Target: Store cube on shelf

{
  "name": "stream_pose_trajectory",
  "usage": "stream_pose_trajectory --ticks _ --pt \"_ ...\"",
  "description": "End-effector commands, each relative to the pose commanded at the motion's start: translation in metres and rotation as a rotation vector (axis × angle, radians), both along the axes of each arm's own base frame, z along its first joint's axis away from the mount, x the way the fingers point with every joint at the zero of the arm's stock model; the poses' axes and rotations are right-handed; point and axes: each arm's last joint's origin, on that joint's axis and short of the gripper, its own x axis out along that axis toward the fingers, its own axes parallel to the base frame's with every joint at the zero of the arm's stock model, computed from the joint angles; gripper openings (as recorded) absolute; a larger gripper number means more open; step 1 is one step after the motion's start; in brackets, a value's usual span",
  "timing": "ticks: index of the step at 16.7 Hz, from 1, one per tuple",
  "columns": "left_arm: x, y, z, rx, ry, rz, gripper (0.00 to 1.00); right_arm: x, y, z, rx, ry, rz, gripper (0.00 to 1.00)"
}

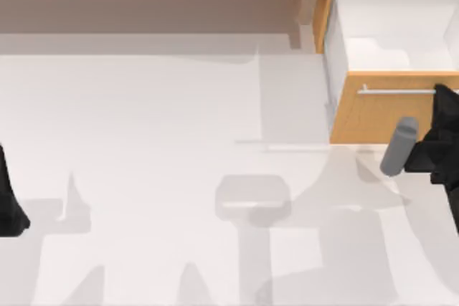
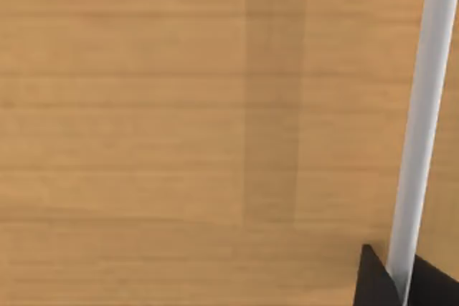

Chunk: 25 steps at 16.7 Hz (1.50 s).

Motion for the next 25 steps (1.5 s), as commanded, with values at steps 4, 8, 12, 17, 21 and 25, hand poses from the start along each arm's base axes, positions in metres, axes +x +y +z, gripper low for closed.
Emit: stream_pose_trajectory --ticks 4,8,12,17,21,25 --pt "0.000 0.000 0.000 0.000 0.000 0.000 1.00 0.010 0.000 -0.002 0.000 0.009 0.000 0.00" --pt "0.000 0.000 0.000 0.000 0.000 0.000 1.00 0.046 0.001 -0.001 0.002 0.001 0.001 0.00" --pt "0.000 0.000 0.000 0.000 0.000 0.000 1.00 0.063 0.000 -0.001 0.001 0.006 0.001 0.00" --pt "0.000 0.000 0.000 0.000 0.000 0.000 1.00 0.066 0.001 -0.002 0.002 0.010 0.002 0.00" --pt "0.000 0.000 0.000 0.000 0.000 0.000 1.00 0.098 0.001 -0.002 0.001 0.005 0.003 0.00" --pt "0.000 0.000 0.000 0.000 0.000 0.000 1.00 0.124 0.000 -0.001 0.003 0.007 0.003 0.00"
